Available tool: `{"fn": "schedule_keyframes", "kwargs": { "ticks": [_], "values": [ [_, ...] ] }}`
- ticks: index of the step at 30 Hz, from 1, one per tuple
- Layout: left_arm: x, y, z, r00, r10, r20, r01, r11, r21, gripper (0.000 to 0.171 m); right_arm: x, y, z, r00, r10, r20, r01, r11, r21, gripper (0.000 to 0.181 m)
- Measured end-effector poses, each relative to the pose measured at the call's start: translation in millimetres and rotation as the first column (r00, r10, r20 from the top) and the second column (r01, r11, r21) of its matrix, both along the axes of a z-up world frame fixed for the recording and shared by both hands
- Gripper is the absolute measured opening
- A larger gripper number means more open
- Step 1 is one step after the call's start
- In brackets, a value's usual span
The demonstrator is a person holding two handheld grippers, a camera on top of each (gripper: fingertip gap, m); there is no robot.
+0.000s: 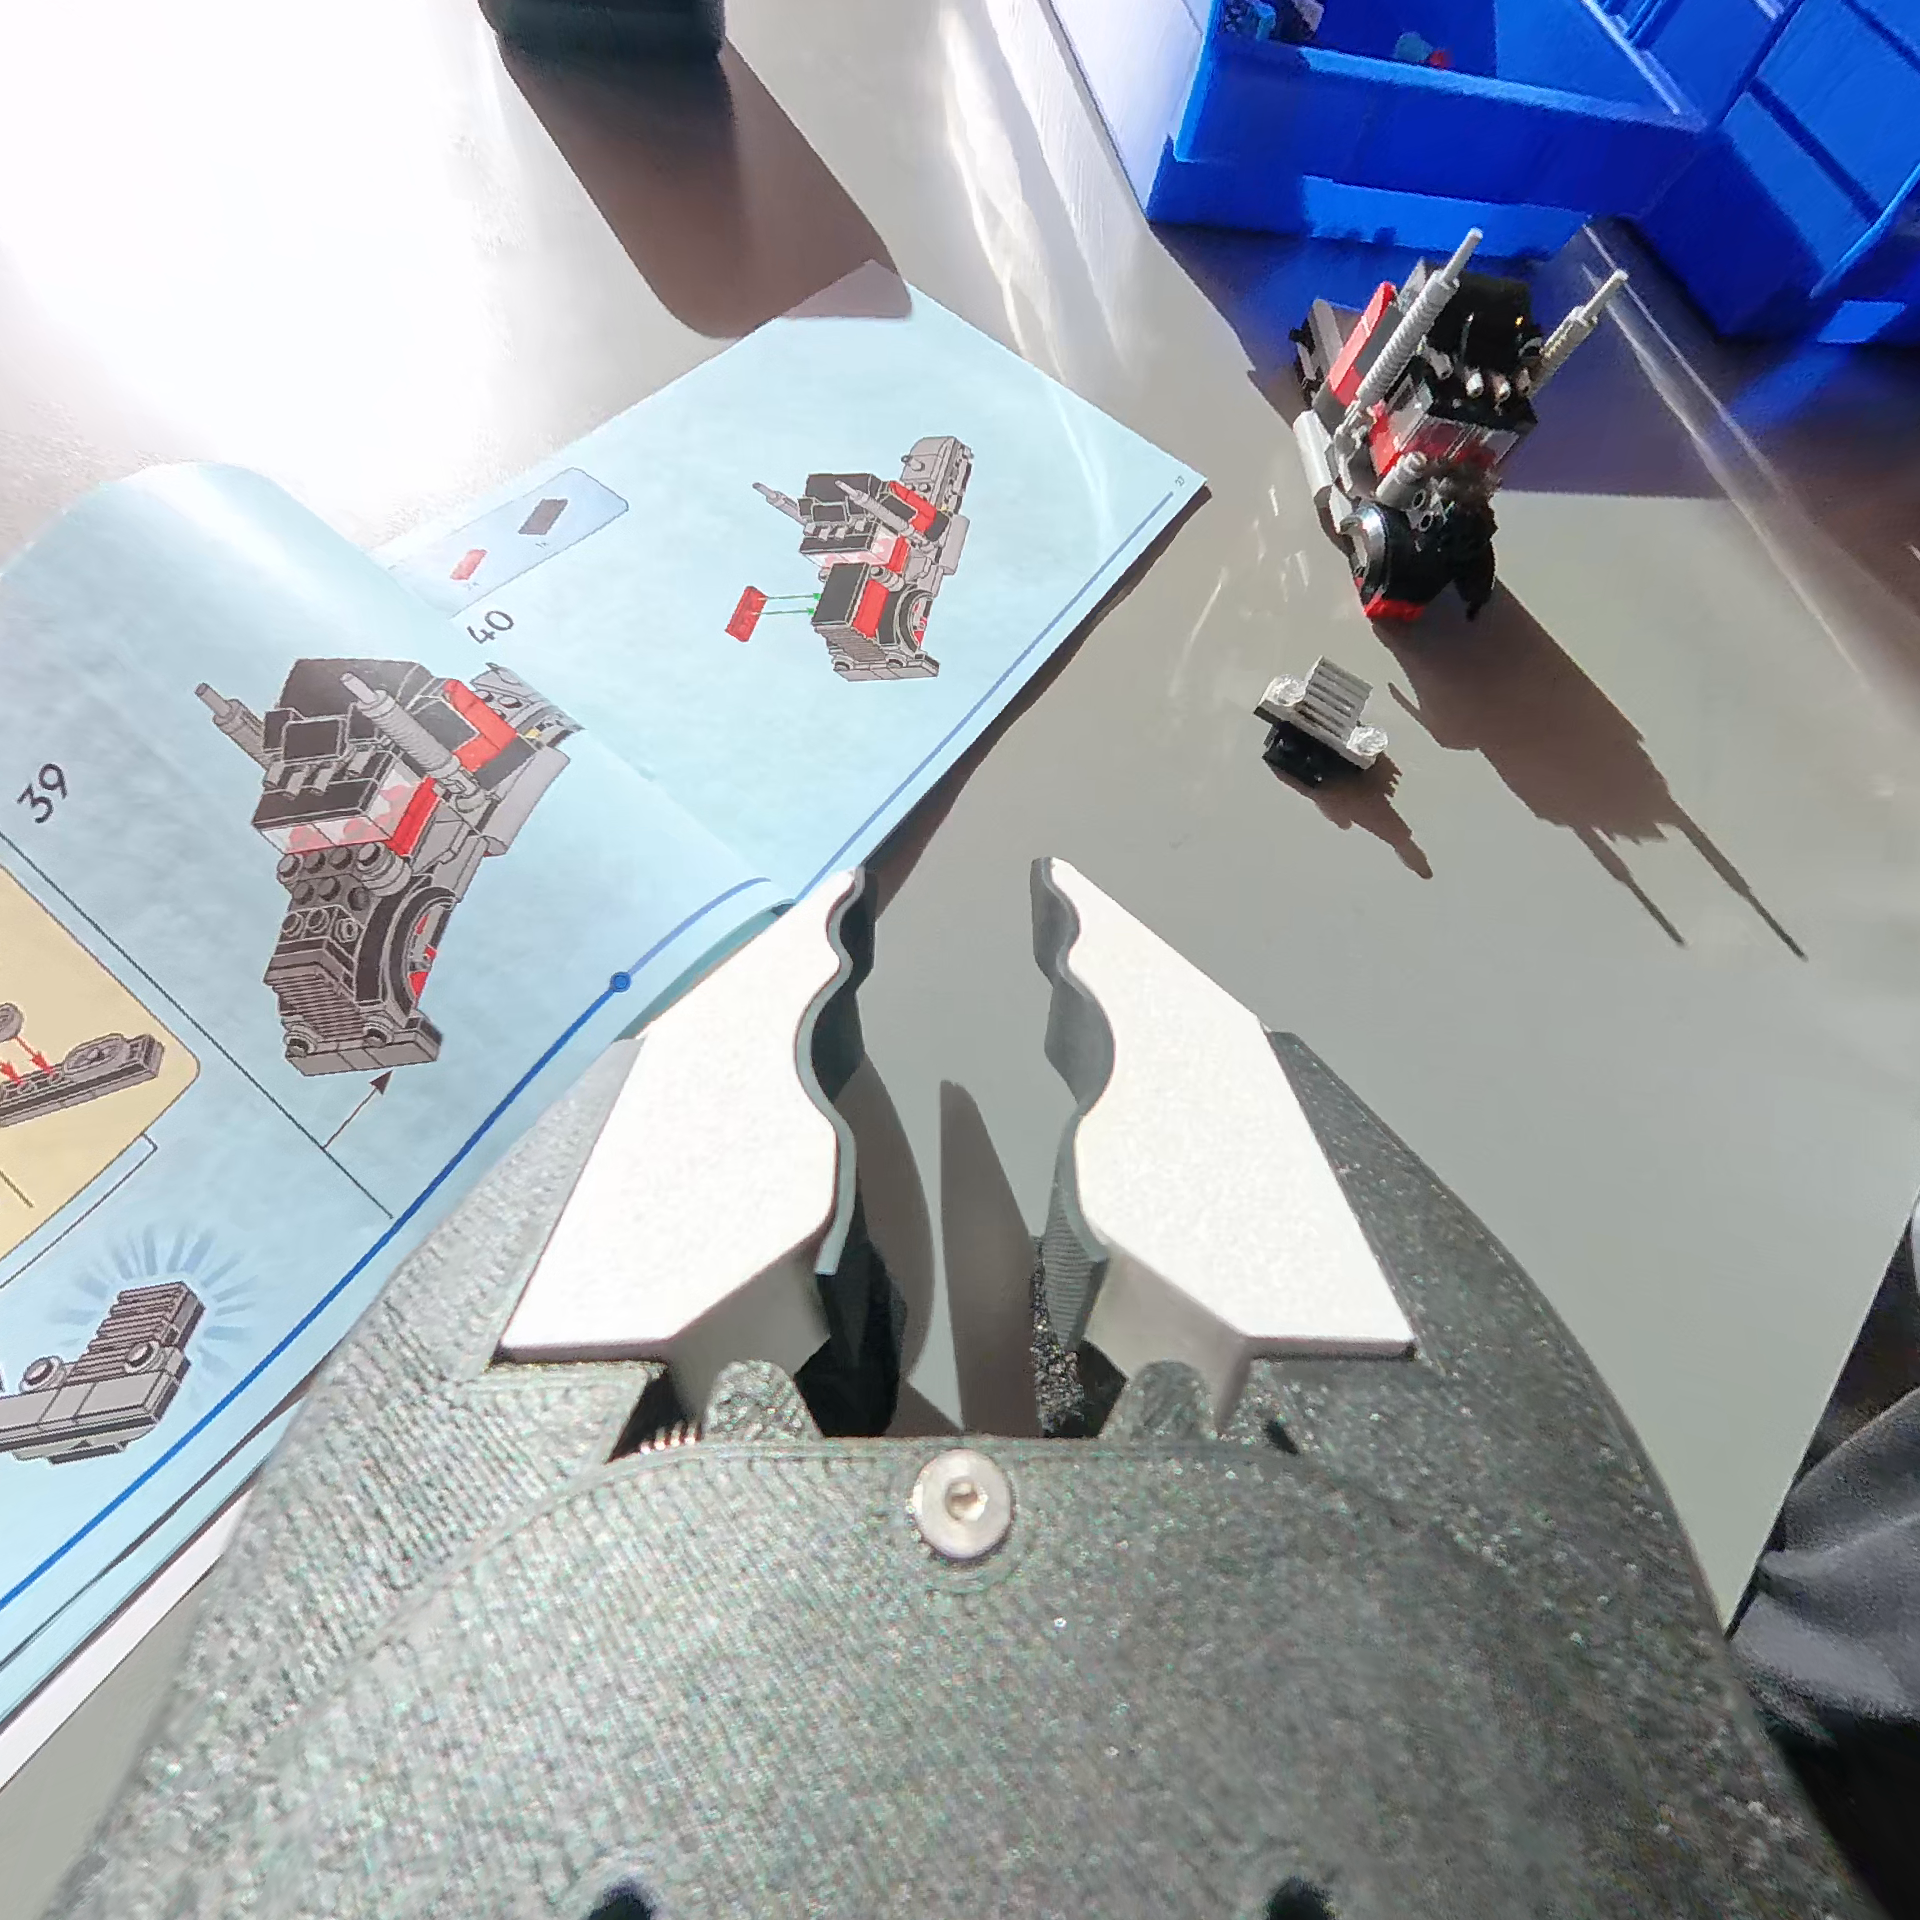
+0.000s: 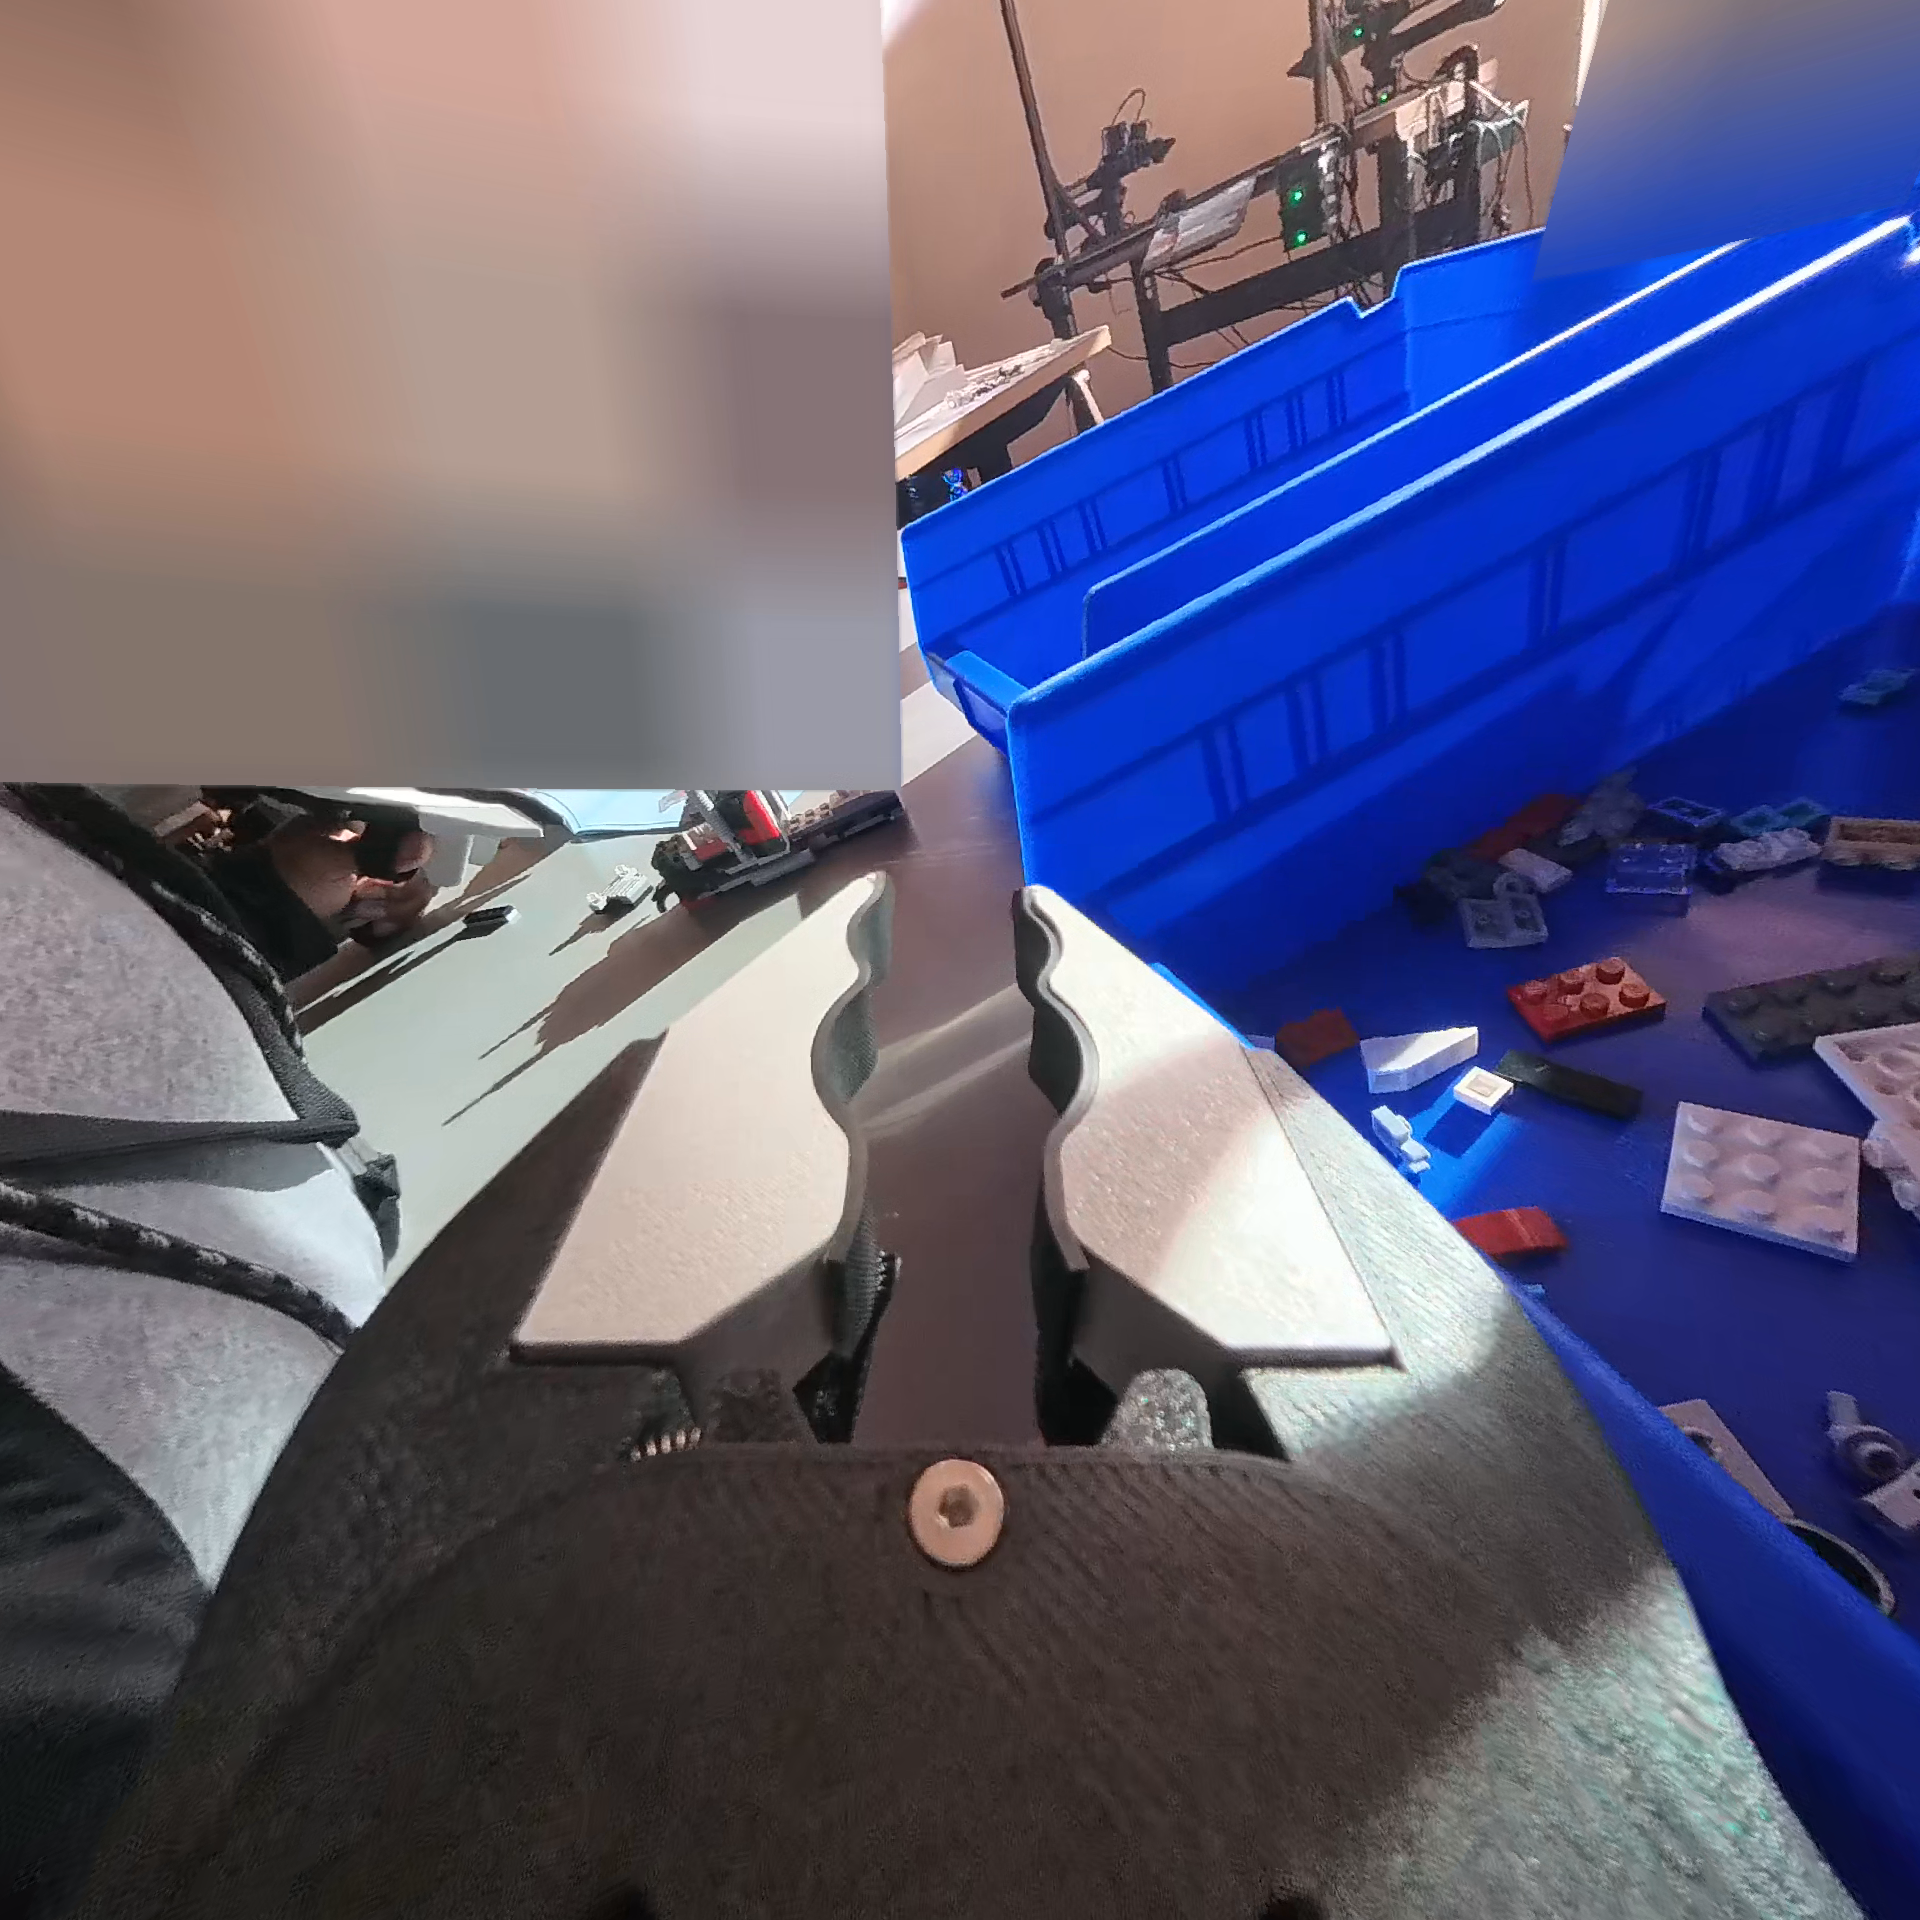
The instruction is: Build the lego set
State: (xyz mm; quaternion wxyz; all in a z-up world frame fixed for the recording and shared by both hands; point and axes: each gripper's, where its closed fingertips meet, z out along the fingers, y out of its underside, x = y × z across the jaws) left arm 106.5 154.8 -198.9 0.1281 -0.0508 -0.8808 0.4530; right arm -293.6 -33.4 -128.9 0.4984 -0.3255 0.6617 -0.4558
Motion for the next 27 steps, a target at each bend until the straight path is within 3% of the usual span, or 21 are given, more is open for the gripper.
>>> {"fn": "schedule_keyframes", "kwargs": {
  "ticks": [11, 18, 22, 27],
  "values": [
    [2.3, 1.2, 14.8, 0.998, 0.007, -0.057, -0.011, 0.996, -0.084, 0.03, -12.1, -8.3, 6.1, 0.992, -0.122, 0.026, 0.123, 0.991, -0.044, 0.022],
    [0.8, -2.4, 44.4, 0.997, 0.07, -0.032, -0.076, 0.971, -0.227, 0.037, -20.1, -5.6, 10.5, 0.988, -0.139, 0.061, 0.142, 0.989, -0.042, 0.025],
    [-64.5, -26.5, 62.3, 1.0, 0.0, -0.01, -0.002, 0.976, -0.216, 0.042, -57.7, -3.8, 7.3, 0.975, -0.22, 0.015, 0.22, 0.973, -0.068, 0.025],
    [-182.8, -65.6, 66.1, 0.975, -0.16, -0.152, 0.124, 0.966, -0.226, 0.052, -111.7, -6.7, 15.2, 0.955, -0.29, -0.057, 0.262, 0.921, -0.288, 0.027]
  ]
}}
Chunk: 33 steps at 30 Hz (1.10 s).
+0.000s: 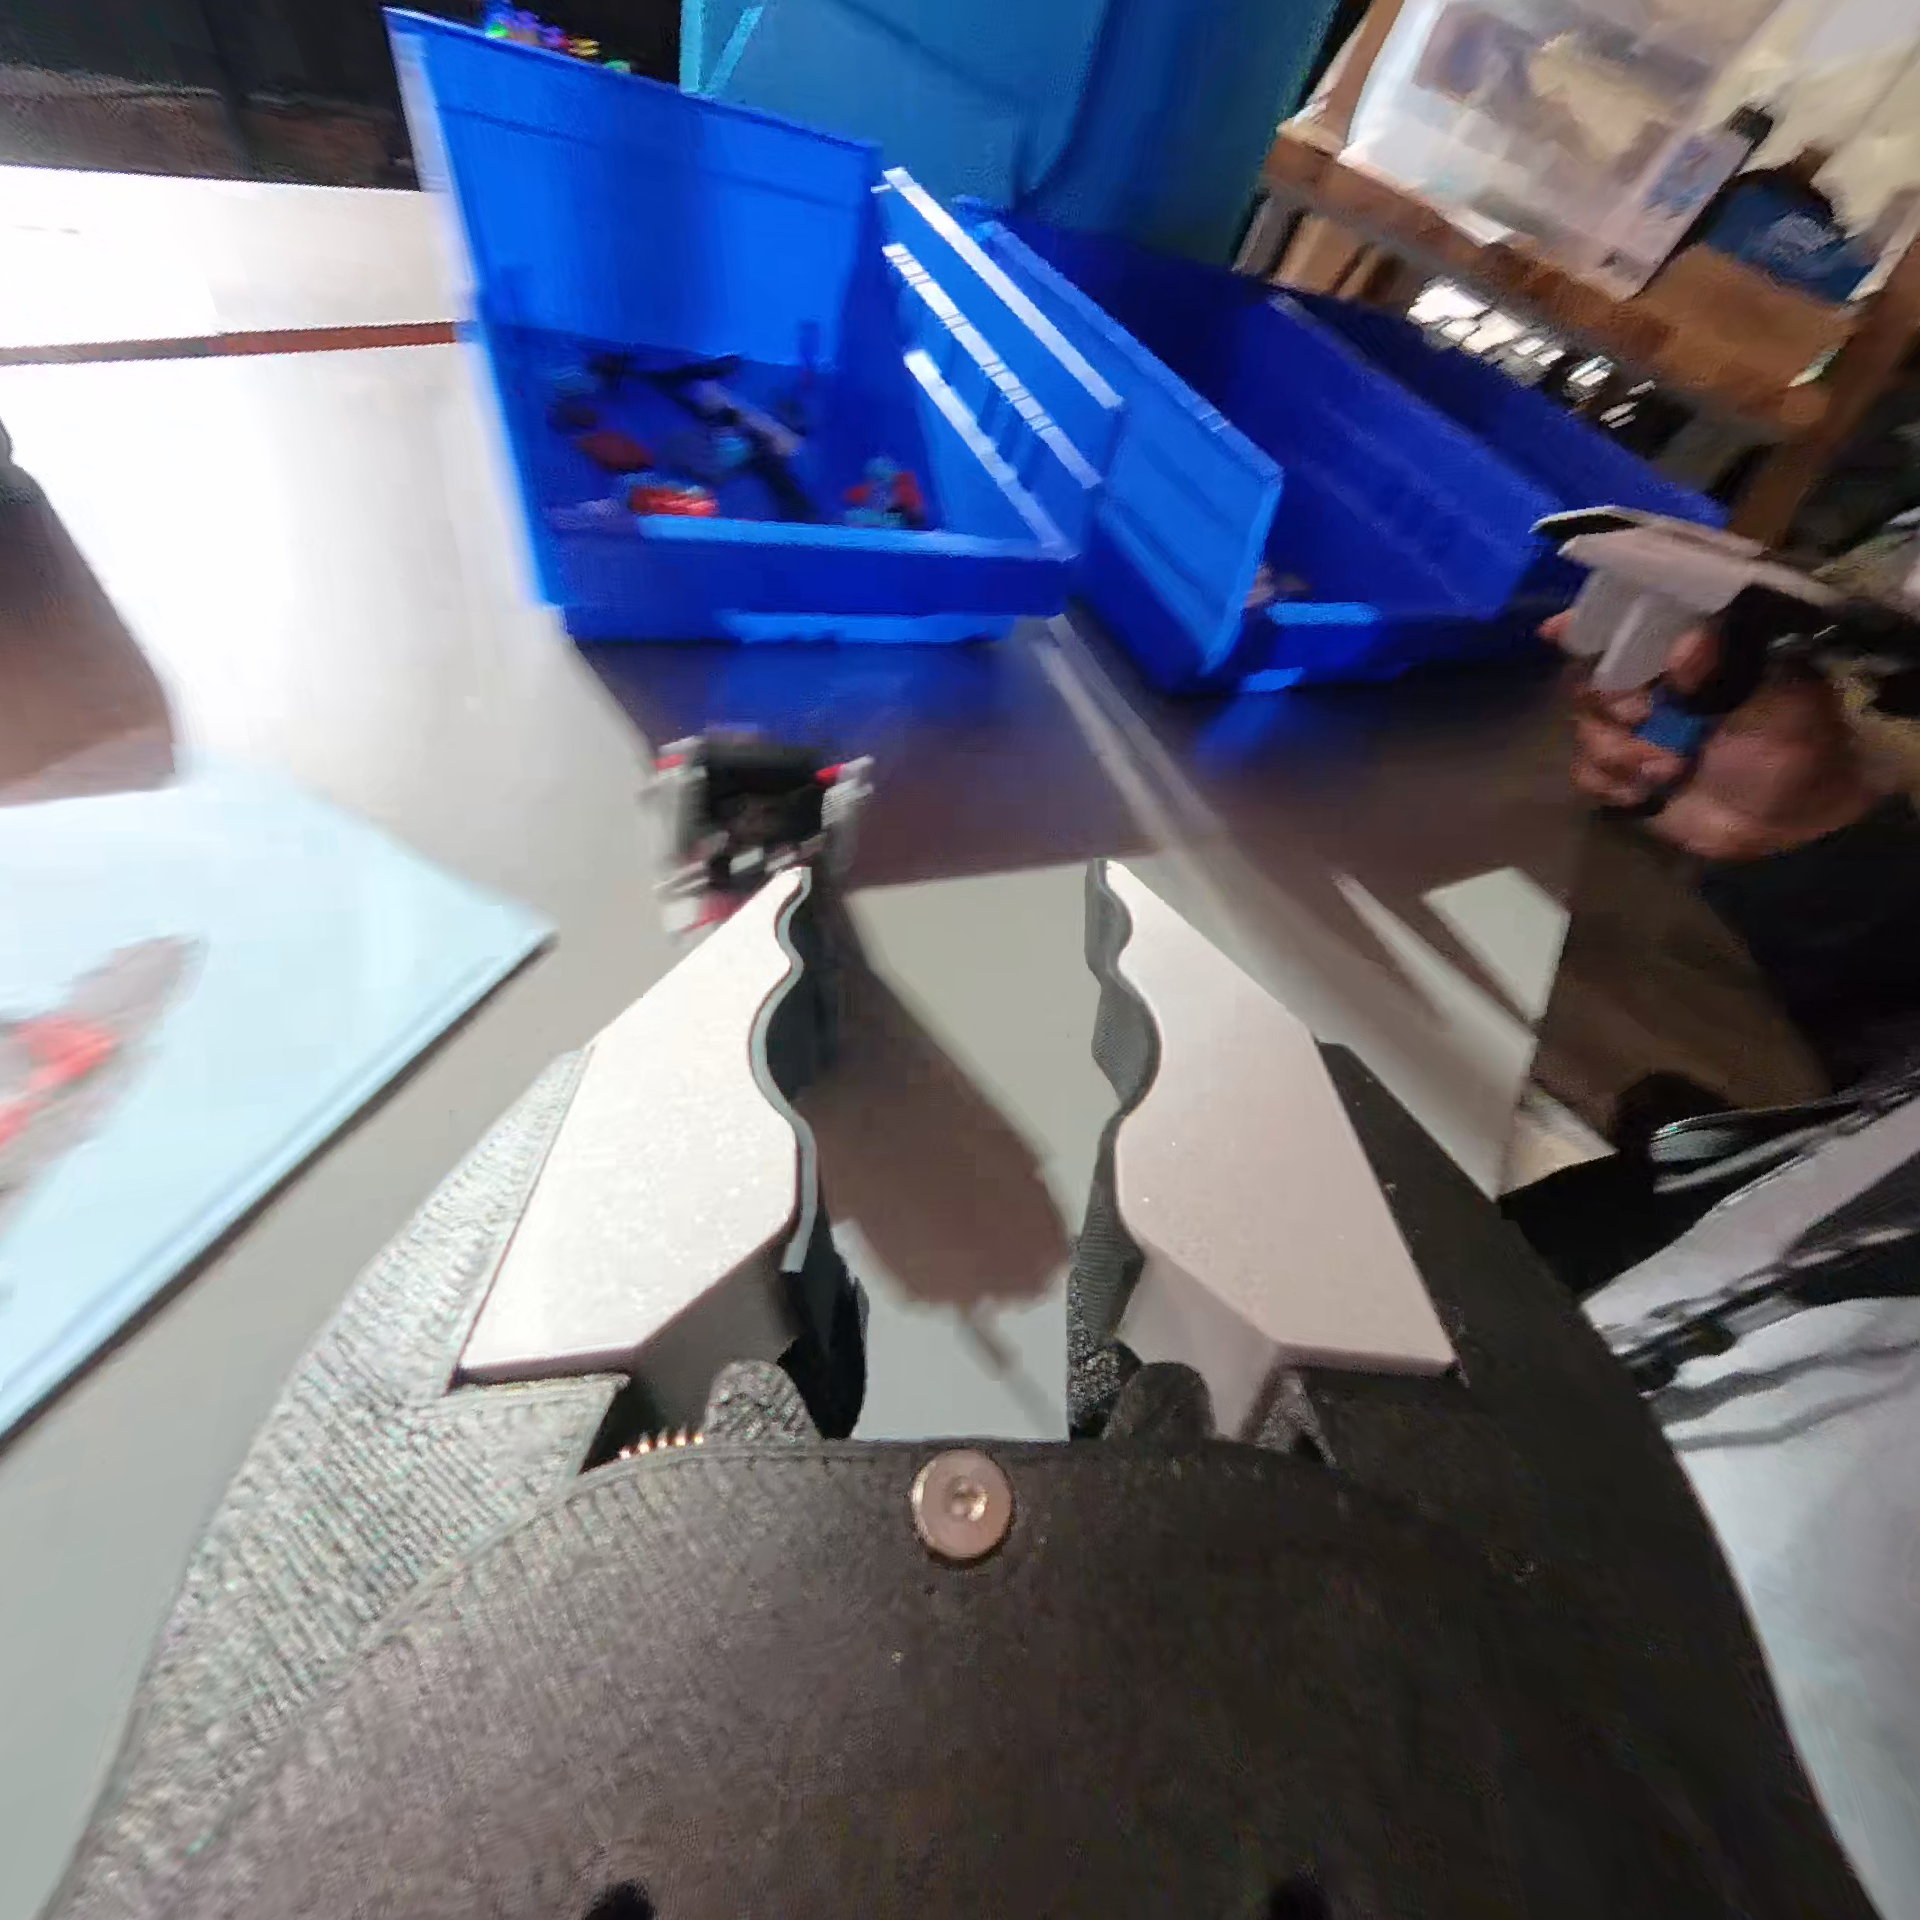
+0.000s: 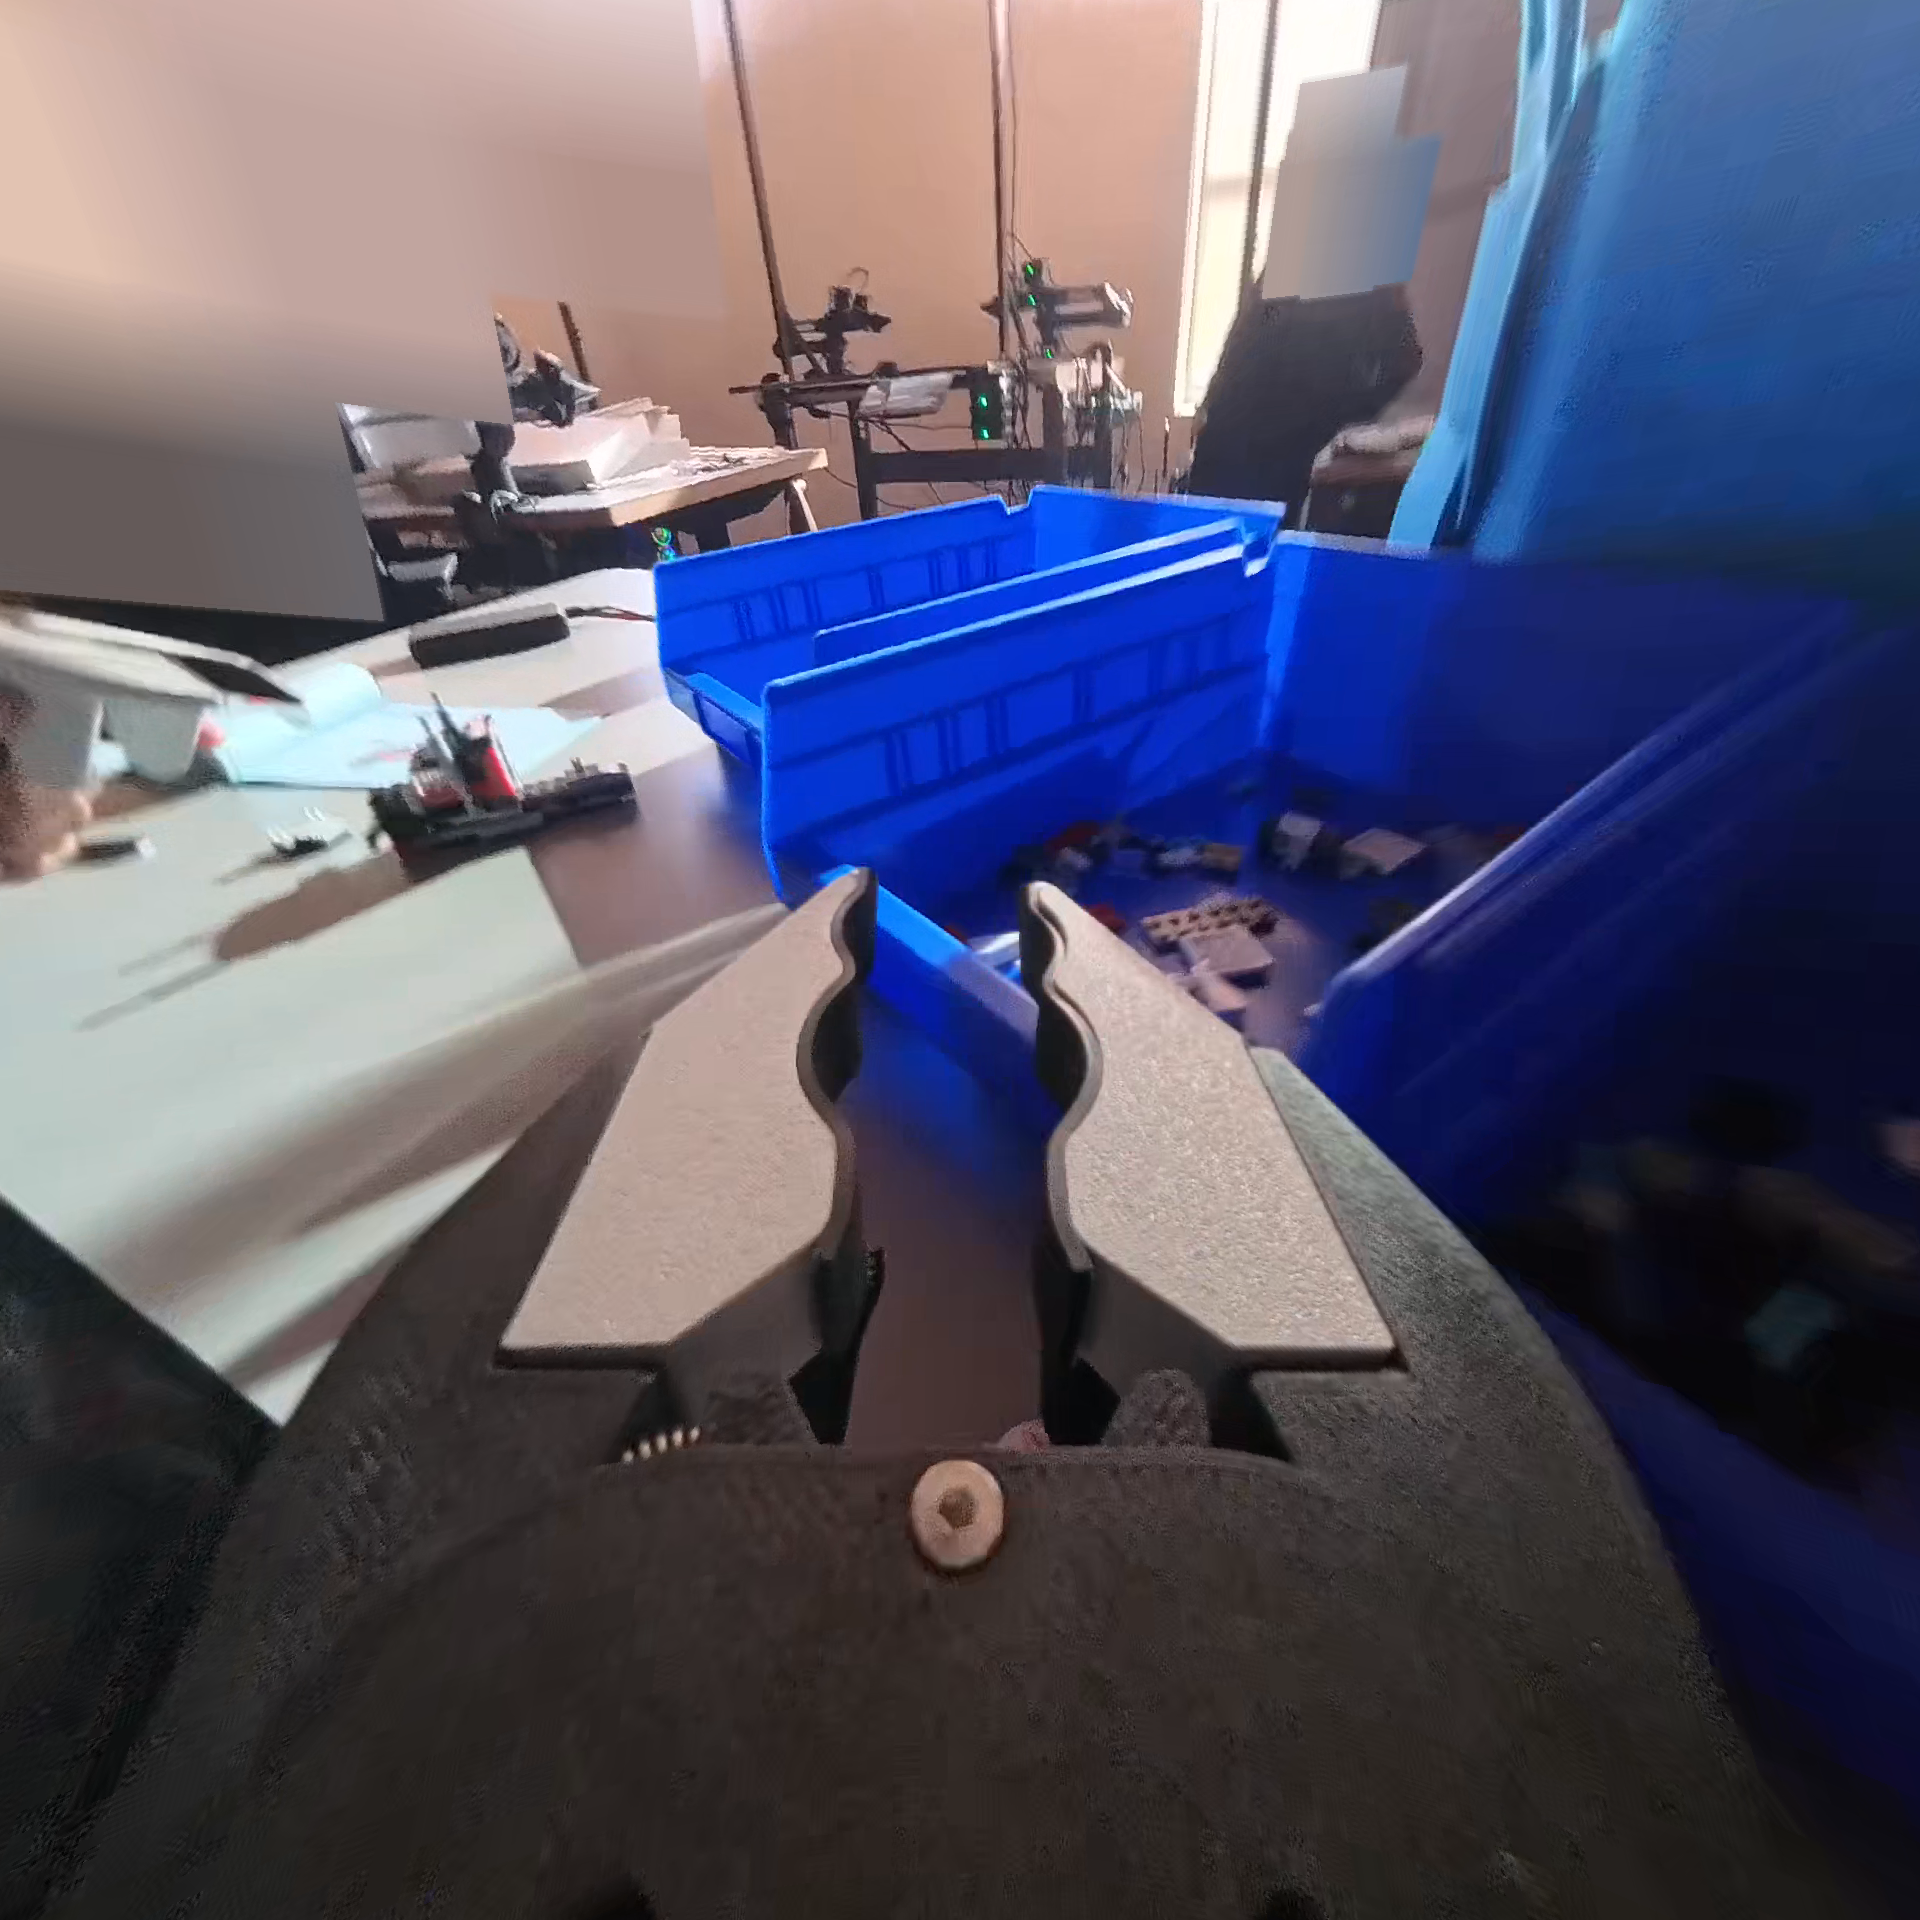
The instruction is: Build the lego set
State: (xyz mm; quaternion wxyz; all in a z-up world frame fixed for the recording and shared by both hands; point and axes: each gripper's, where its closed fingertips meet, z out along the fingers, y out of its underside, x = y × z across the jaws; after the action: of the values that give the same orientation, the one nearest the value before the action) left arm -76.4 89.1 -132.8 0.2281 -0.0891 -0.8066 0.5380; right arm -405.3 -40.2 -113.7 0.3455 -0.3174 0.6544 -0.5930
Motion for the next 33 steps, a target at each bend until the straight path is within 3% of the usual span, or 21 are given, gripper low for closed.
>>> {"fn": "schedule_keyframes", "kwargs": {
  "ticks": [4, 6, 8, 11, 15, 22, 33],
  "values": [
    [-70.4, -31.6, -8.8, 0.991, -0.07, -0.115, 0.069, 0.998, -0.015, 0.052, -20.8, -3.0, -2.0, 0.986, 0.036, -0.162, -0.08, 0.958, -0.276, 0.028],
    [-91.1, -43.6, -16.6, 0.988, -0.074, -0.132, 0.074, 0.997, -0.009, 0.052, -24.9, -4.5, -14.3, 0.965, 0.075, -0.25, -0.153, 0.939, -0.309, 0.027],
    [-103.0, -52.5, -22.7, 0.989, -0.063, -0.132, 0.066, 0.998, 0.013, 0.052, -24.7, 0.4, -18.2, 0.952, 0.157, -0.263, -0.23, 0.934, -0.274, 0.027],
    [-107.4, -61.5, -25.7, 0.995, -0.037, -0.09, 0.038, 0.999, 0.018, 0.051, -30.0, -2.2, -14.0, 0.959, 0.203, -0.198, -0.242, 0.95, -0.199, 0.027],
    [-108.2, -65.2, -36.0, 0.999, -0.022, -0.049, 0.025, 0.997, 0.072, 0.051, -32.9, -10.2, -16.0, 0.965, 0.199, -0.169, -0.22, 0.969, -0.111, 0.028],
    [-101.2, -68.8, -38.8, 0.996, 0.016, -0.088, -0.007, 0.995, 0.101, 0.05, -30.4, -11.8, -23.1, 0.962, 0.146, -0.229, -0.177, 0.977, -0.12, 0.029],
    [-91.6, -73.3, -41.6, 0.992, 0.115, -0.054, -0.108, 0.988, 0.109, 0.049, -44.0, -15.7, -7.9, 0.974, 0.221, -0.042, -0.222, 0.975, -0.022, 0.026]
  ]
}}
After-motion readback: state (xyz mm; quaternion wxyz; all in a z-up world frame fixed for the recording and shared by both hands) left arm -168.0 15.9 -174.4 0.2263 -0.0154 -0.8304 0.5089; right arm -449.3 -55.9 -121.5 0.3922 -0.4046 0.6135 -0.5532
